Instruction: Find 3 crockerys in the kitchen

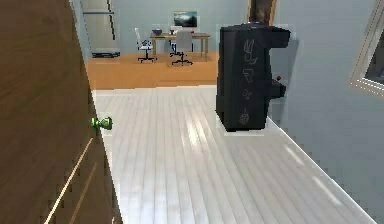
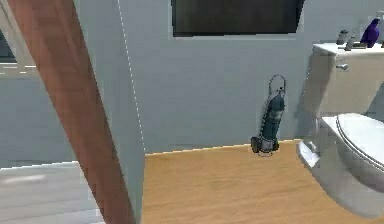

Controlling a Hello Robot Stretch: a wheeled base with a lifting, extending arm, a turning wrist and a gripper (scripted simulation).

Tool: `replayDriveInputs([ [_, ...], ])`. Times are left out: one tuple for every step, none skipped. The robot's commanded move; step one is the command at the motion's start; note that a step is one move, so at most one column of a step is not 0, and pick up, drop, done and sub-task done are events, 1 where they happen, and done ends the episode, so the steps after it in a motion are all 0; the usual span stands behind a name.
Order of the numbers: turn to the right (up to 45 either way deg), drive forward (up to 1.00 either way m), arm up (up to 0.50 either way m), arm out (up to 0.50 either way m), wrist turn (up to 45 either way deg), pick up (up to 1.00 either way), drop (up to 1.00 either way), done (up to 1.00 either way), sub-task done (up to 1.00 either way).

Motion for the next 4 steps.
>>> replayDriveInputs([
  [0.0, 0.80, 0.00, 0.00, 0.0, 0.00, 0.00, 0.00, 0.00],
  [-6.0, 0.00, 0.00, 0.00, 0.0, 0.00, 0.00, 0.00, 0.00],
  [-3.0, 0.00, 0.00, 0.00, 0.0, 0.00, 0.00, 0.00, 0.00],
  [0.0, 0.40, 0.00, 0.00, 0.0, 0.00, 0.00, 0.00, 0.00],
])
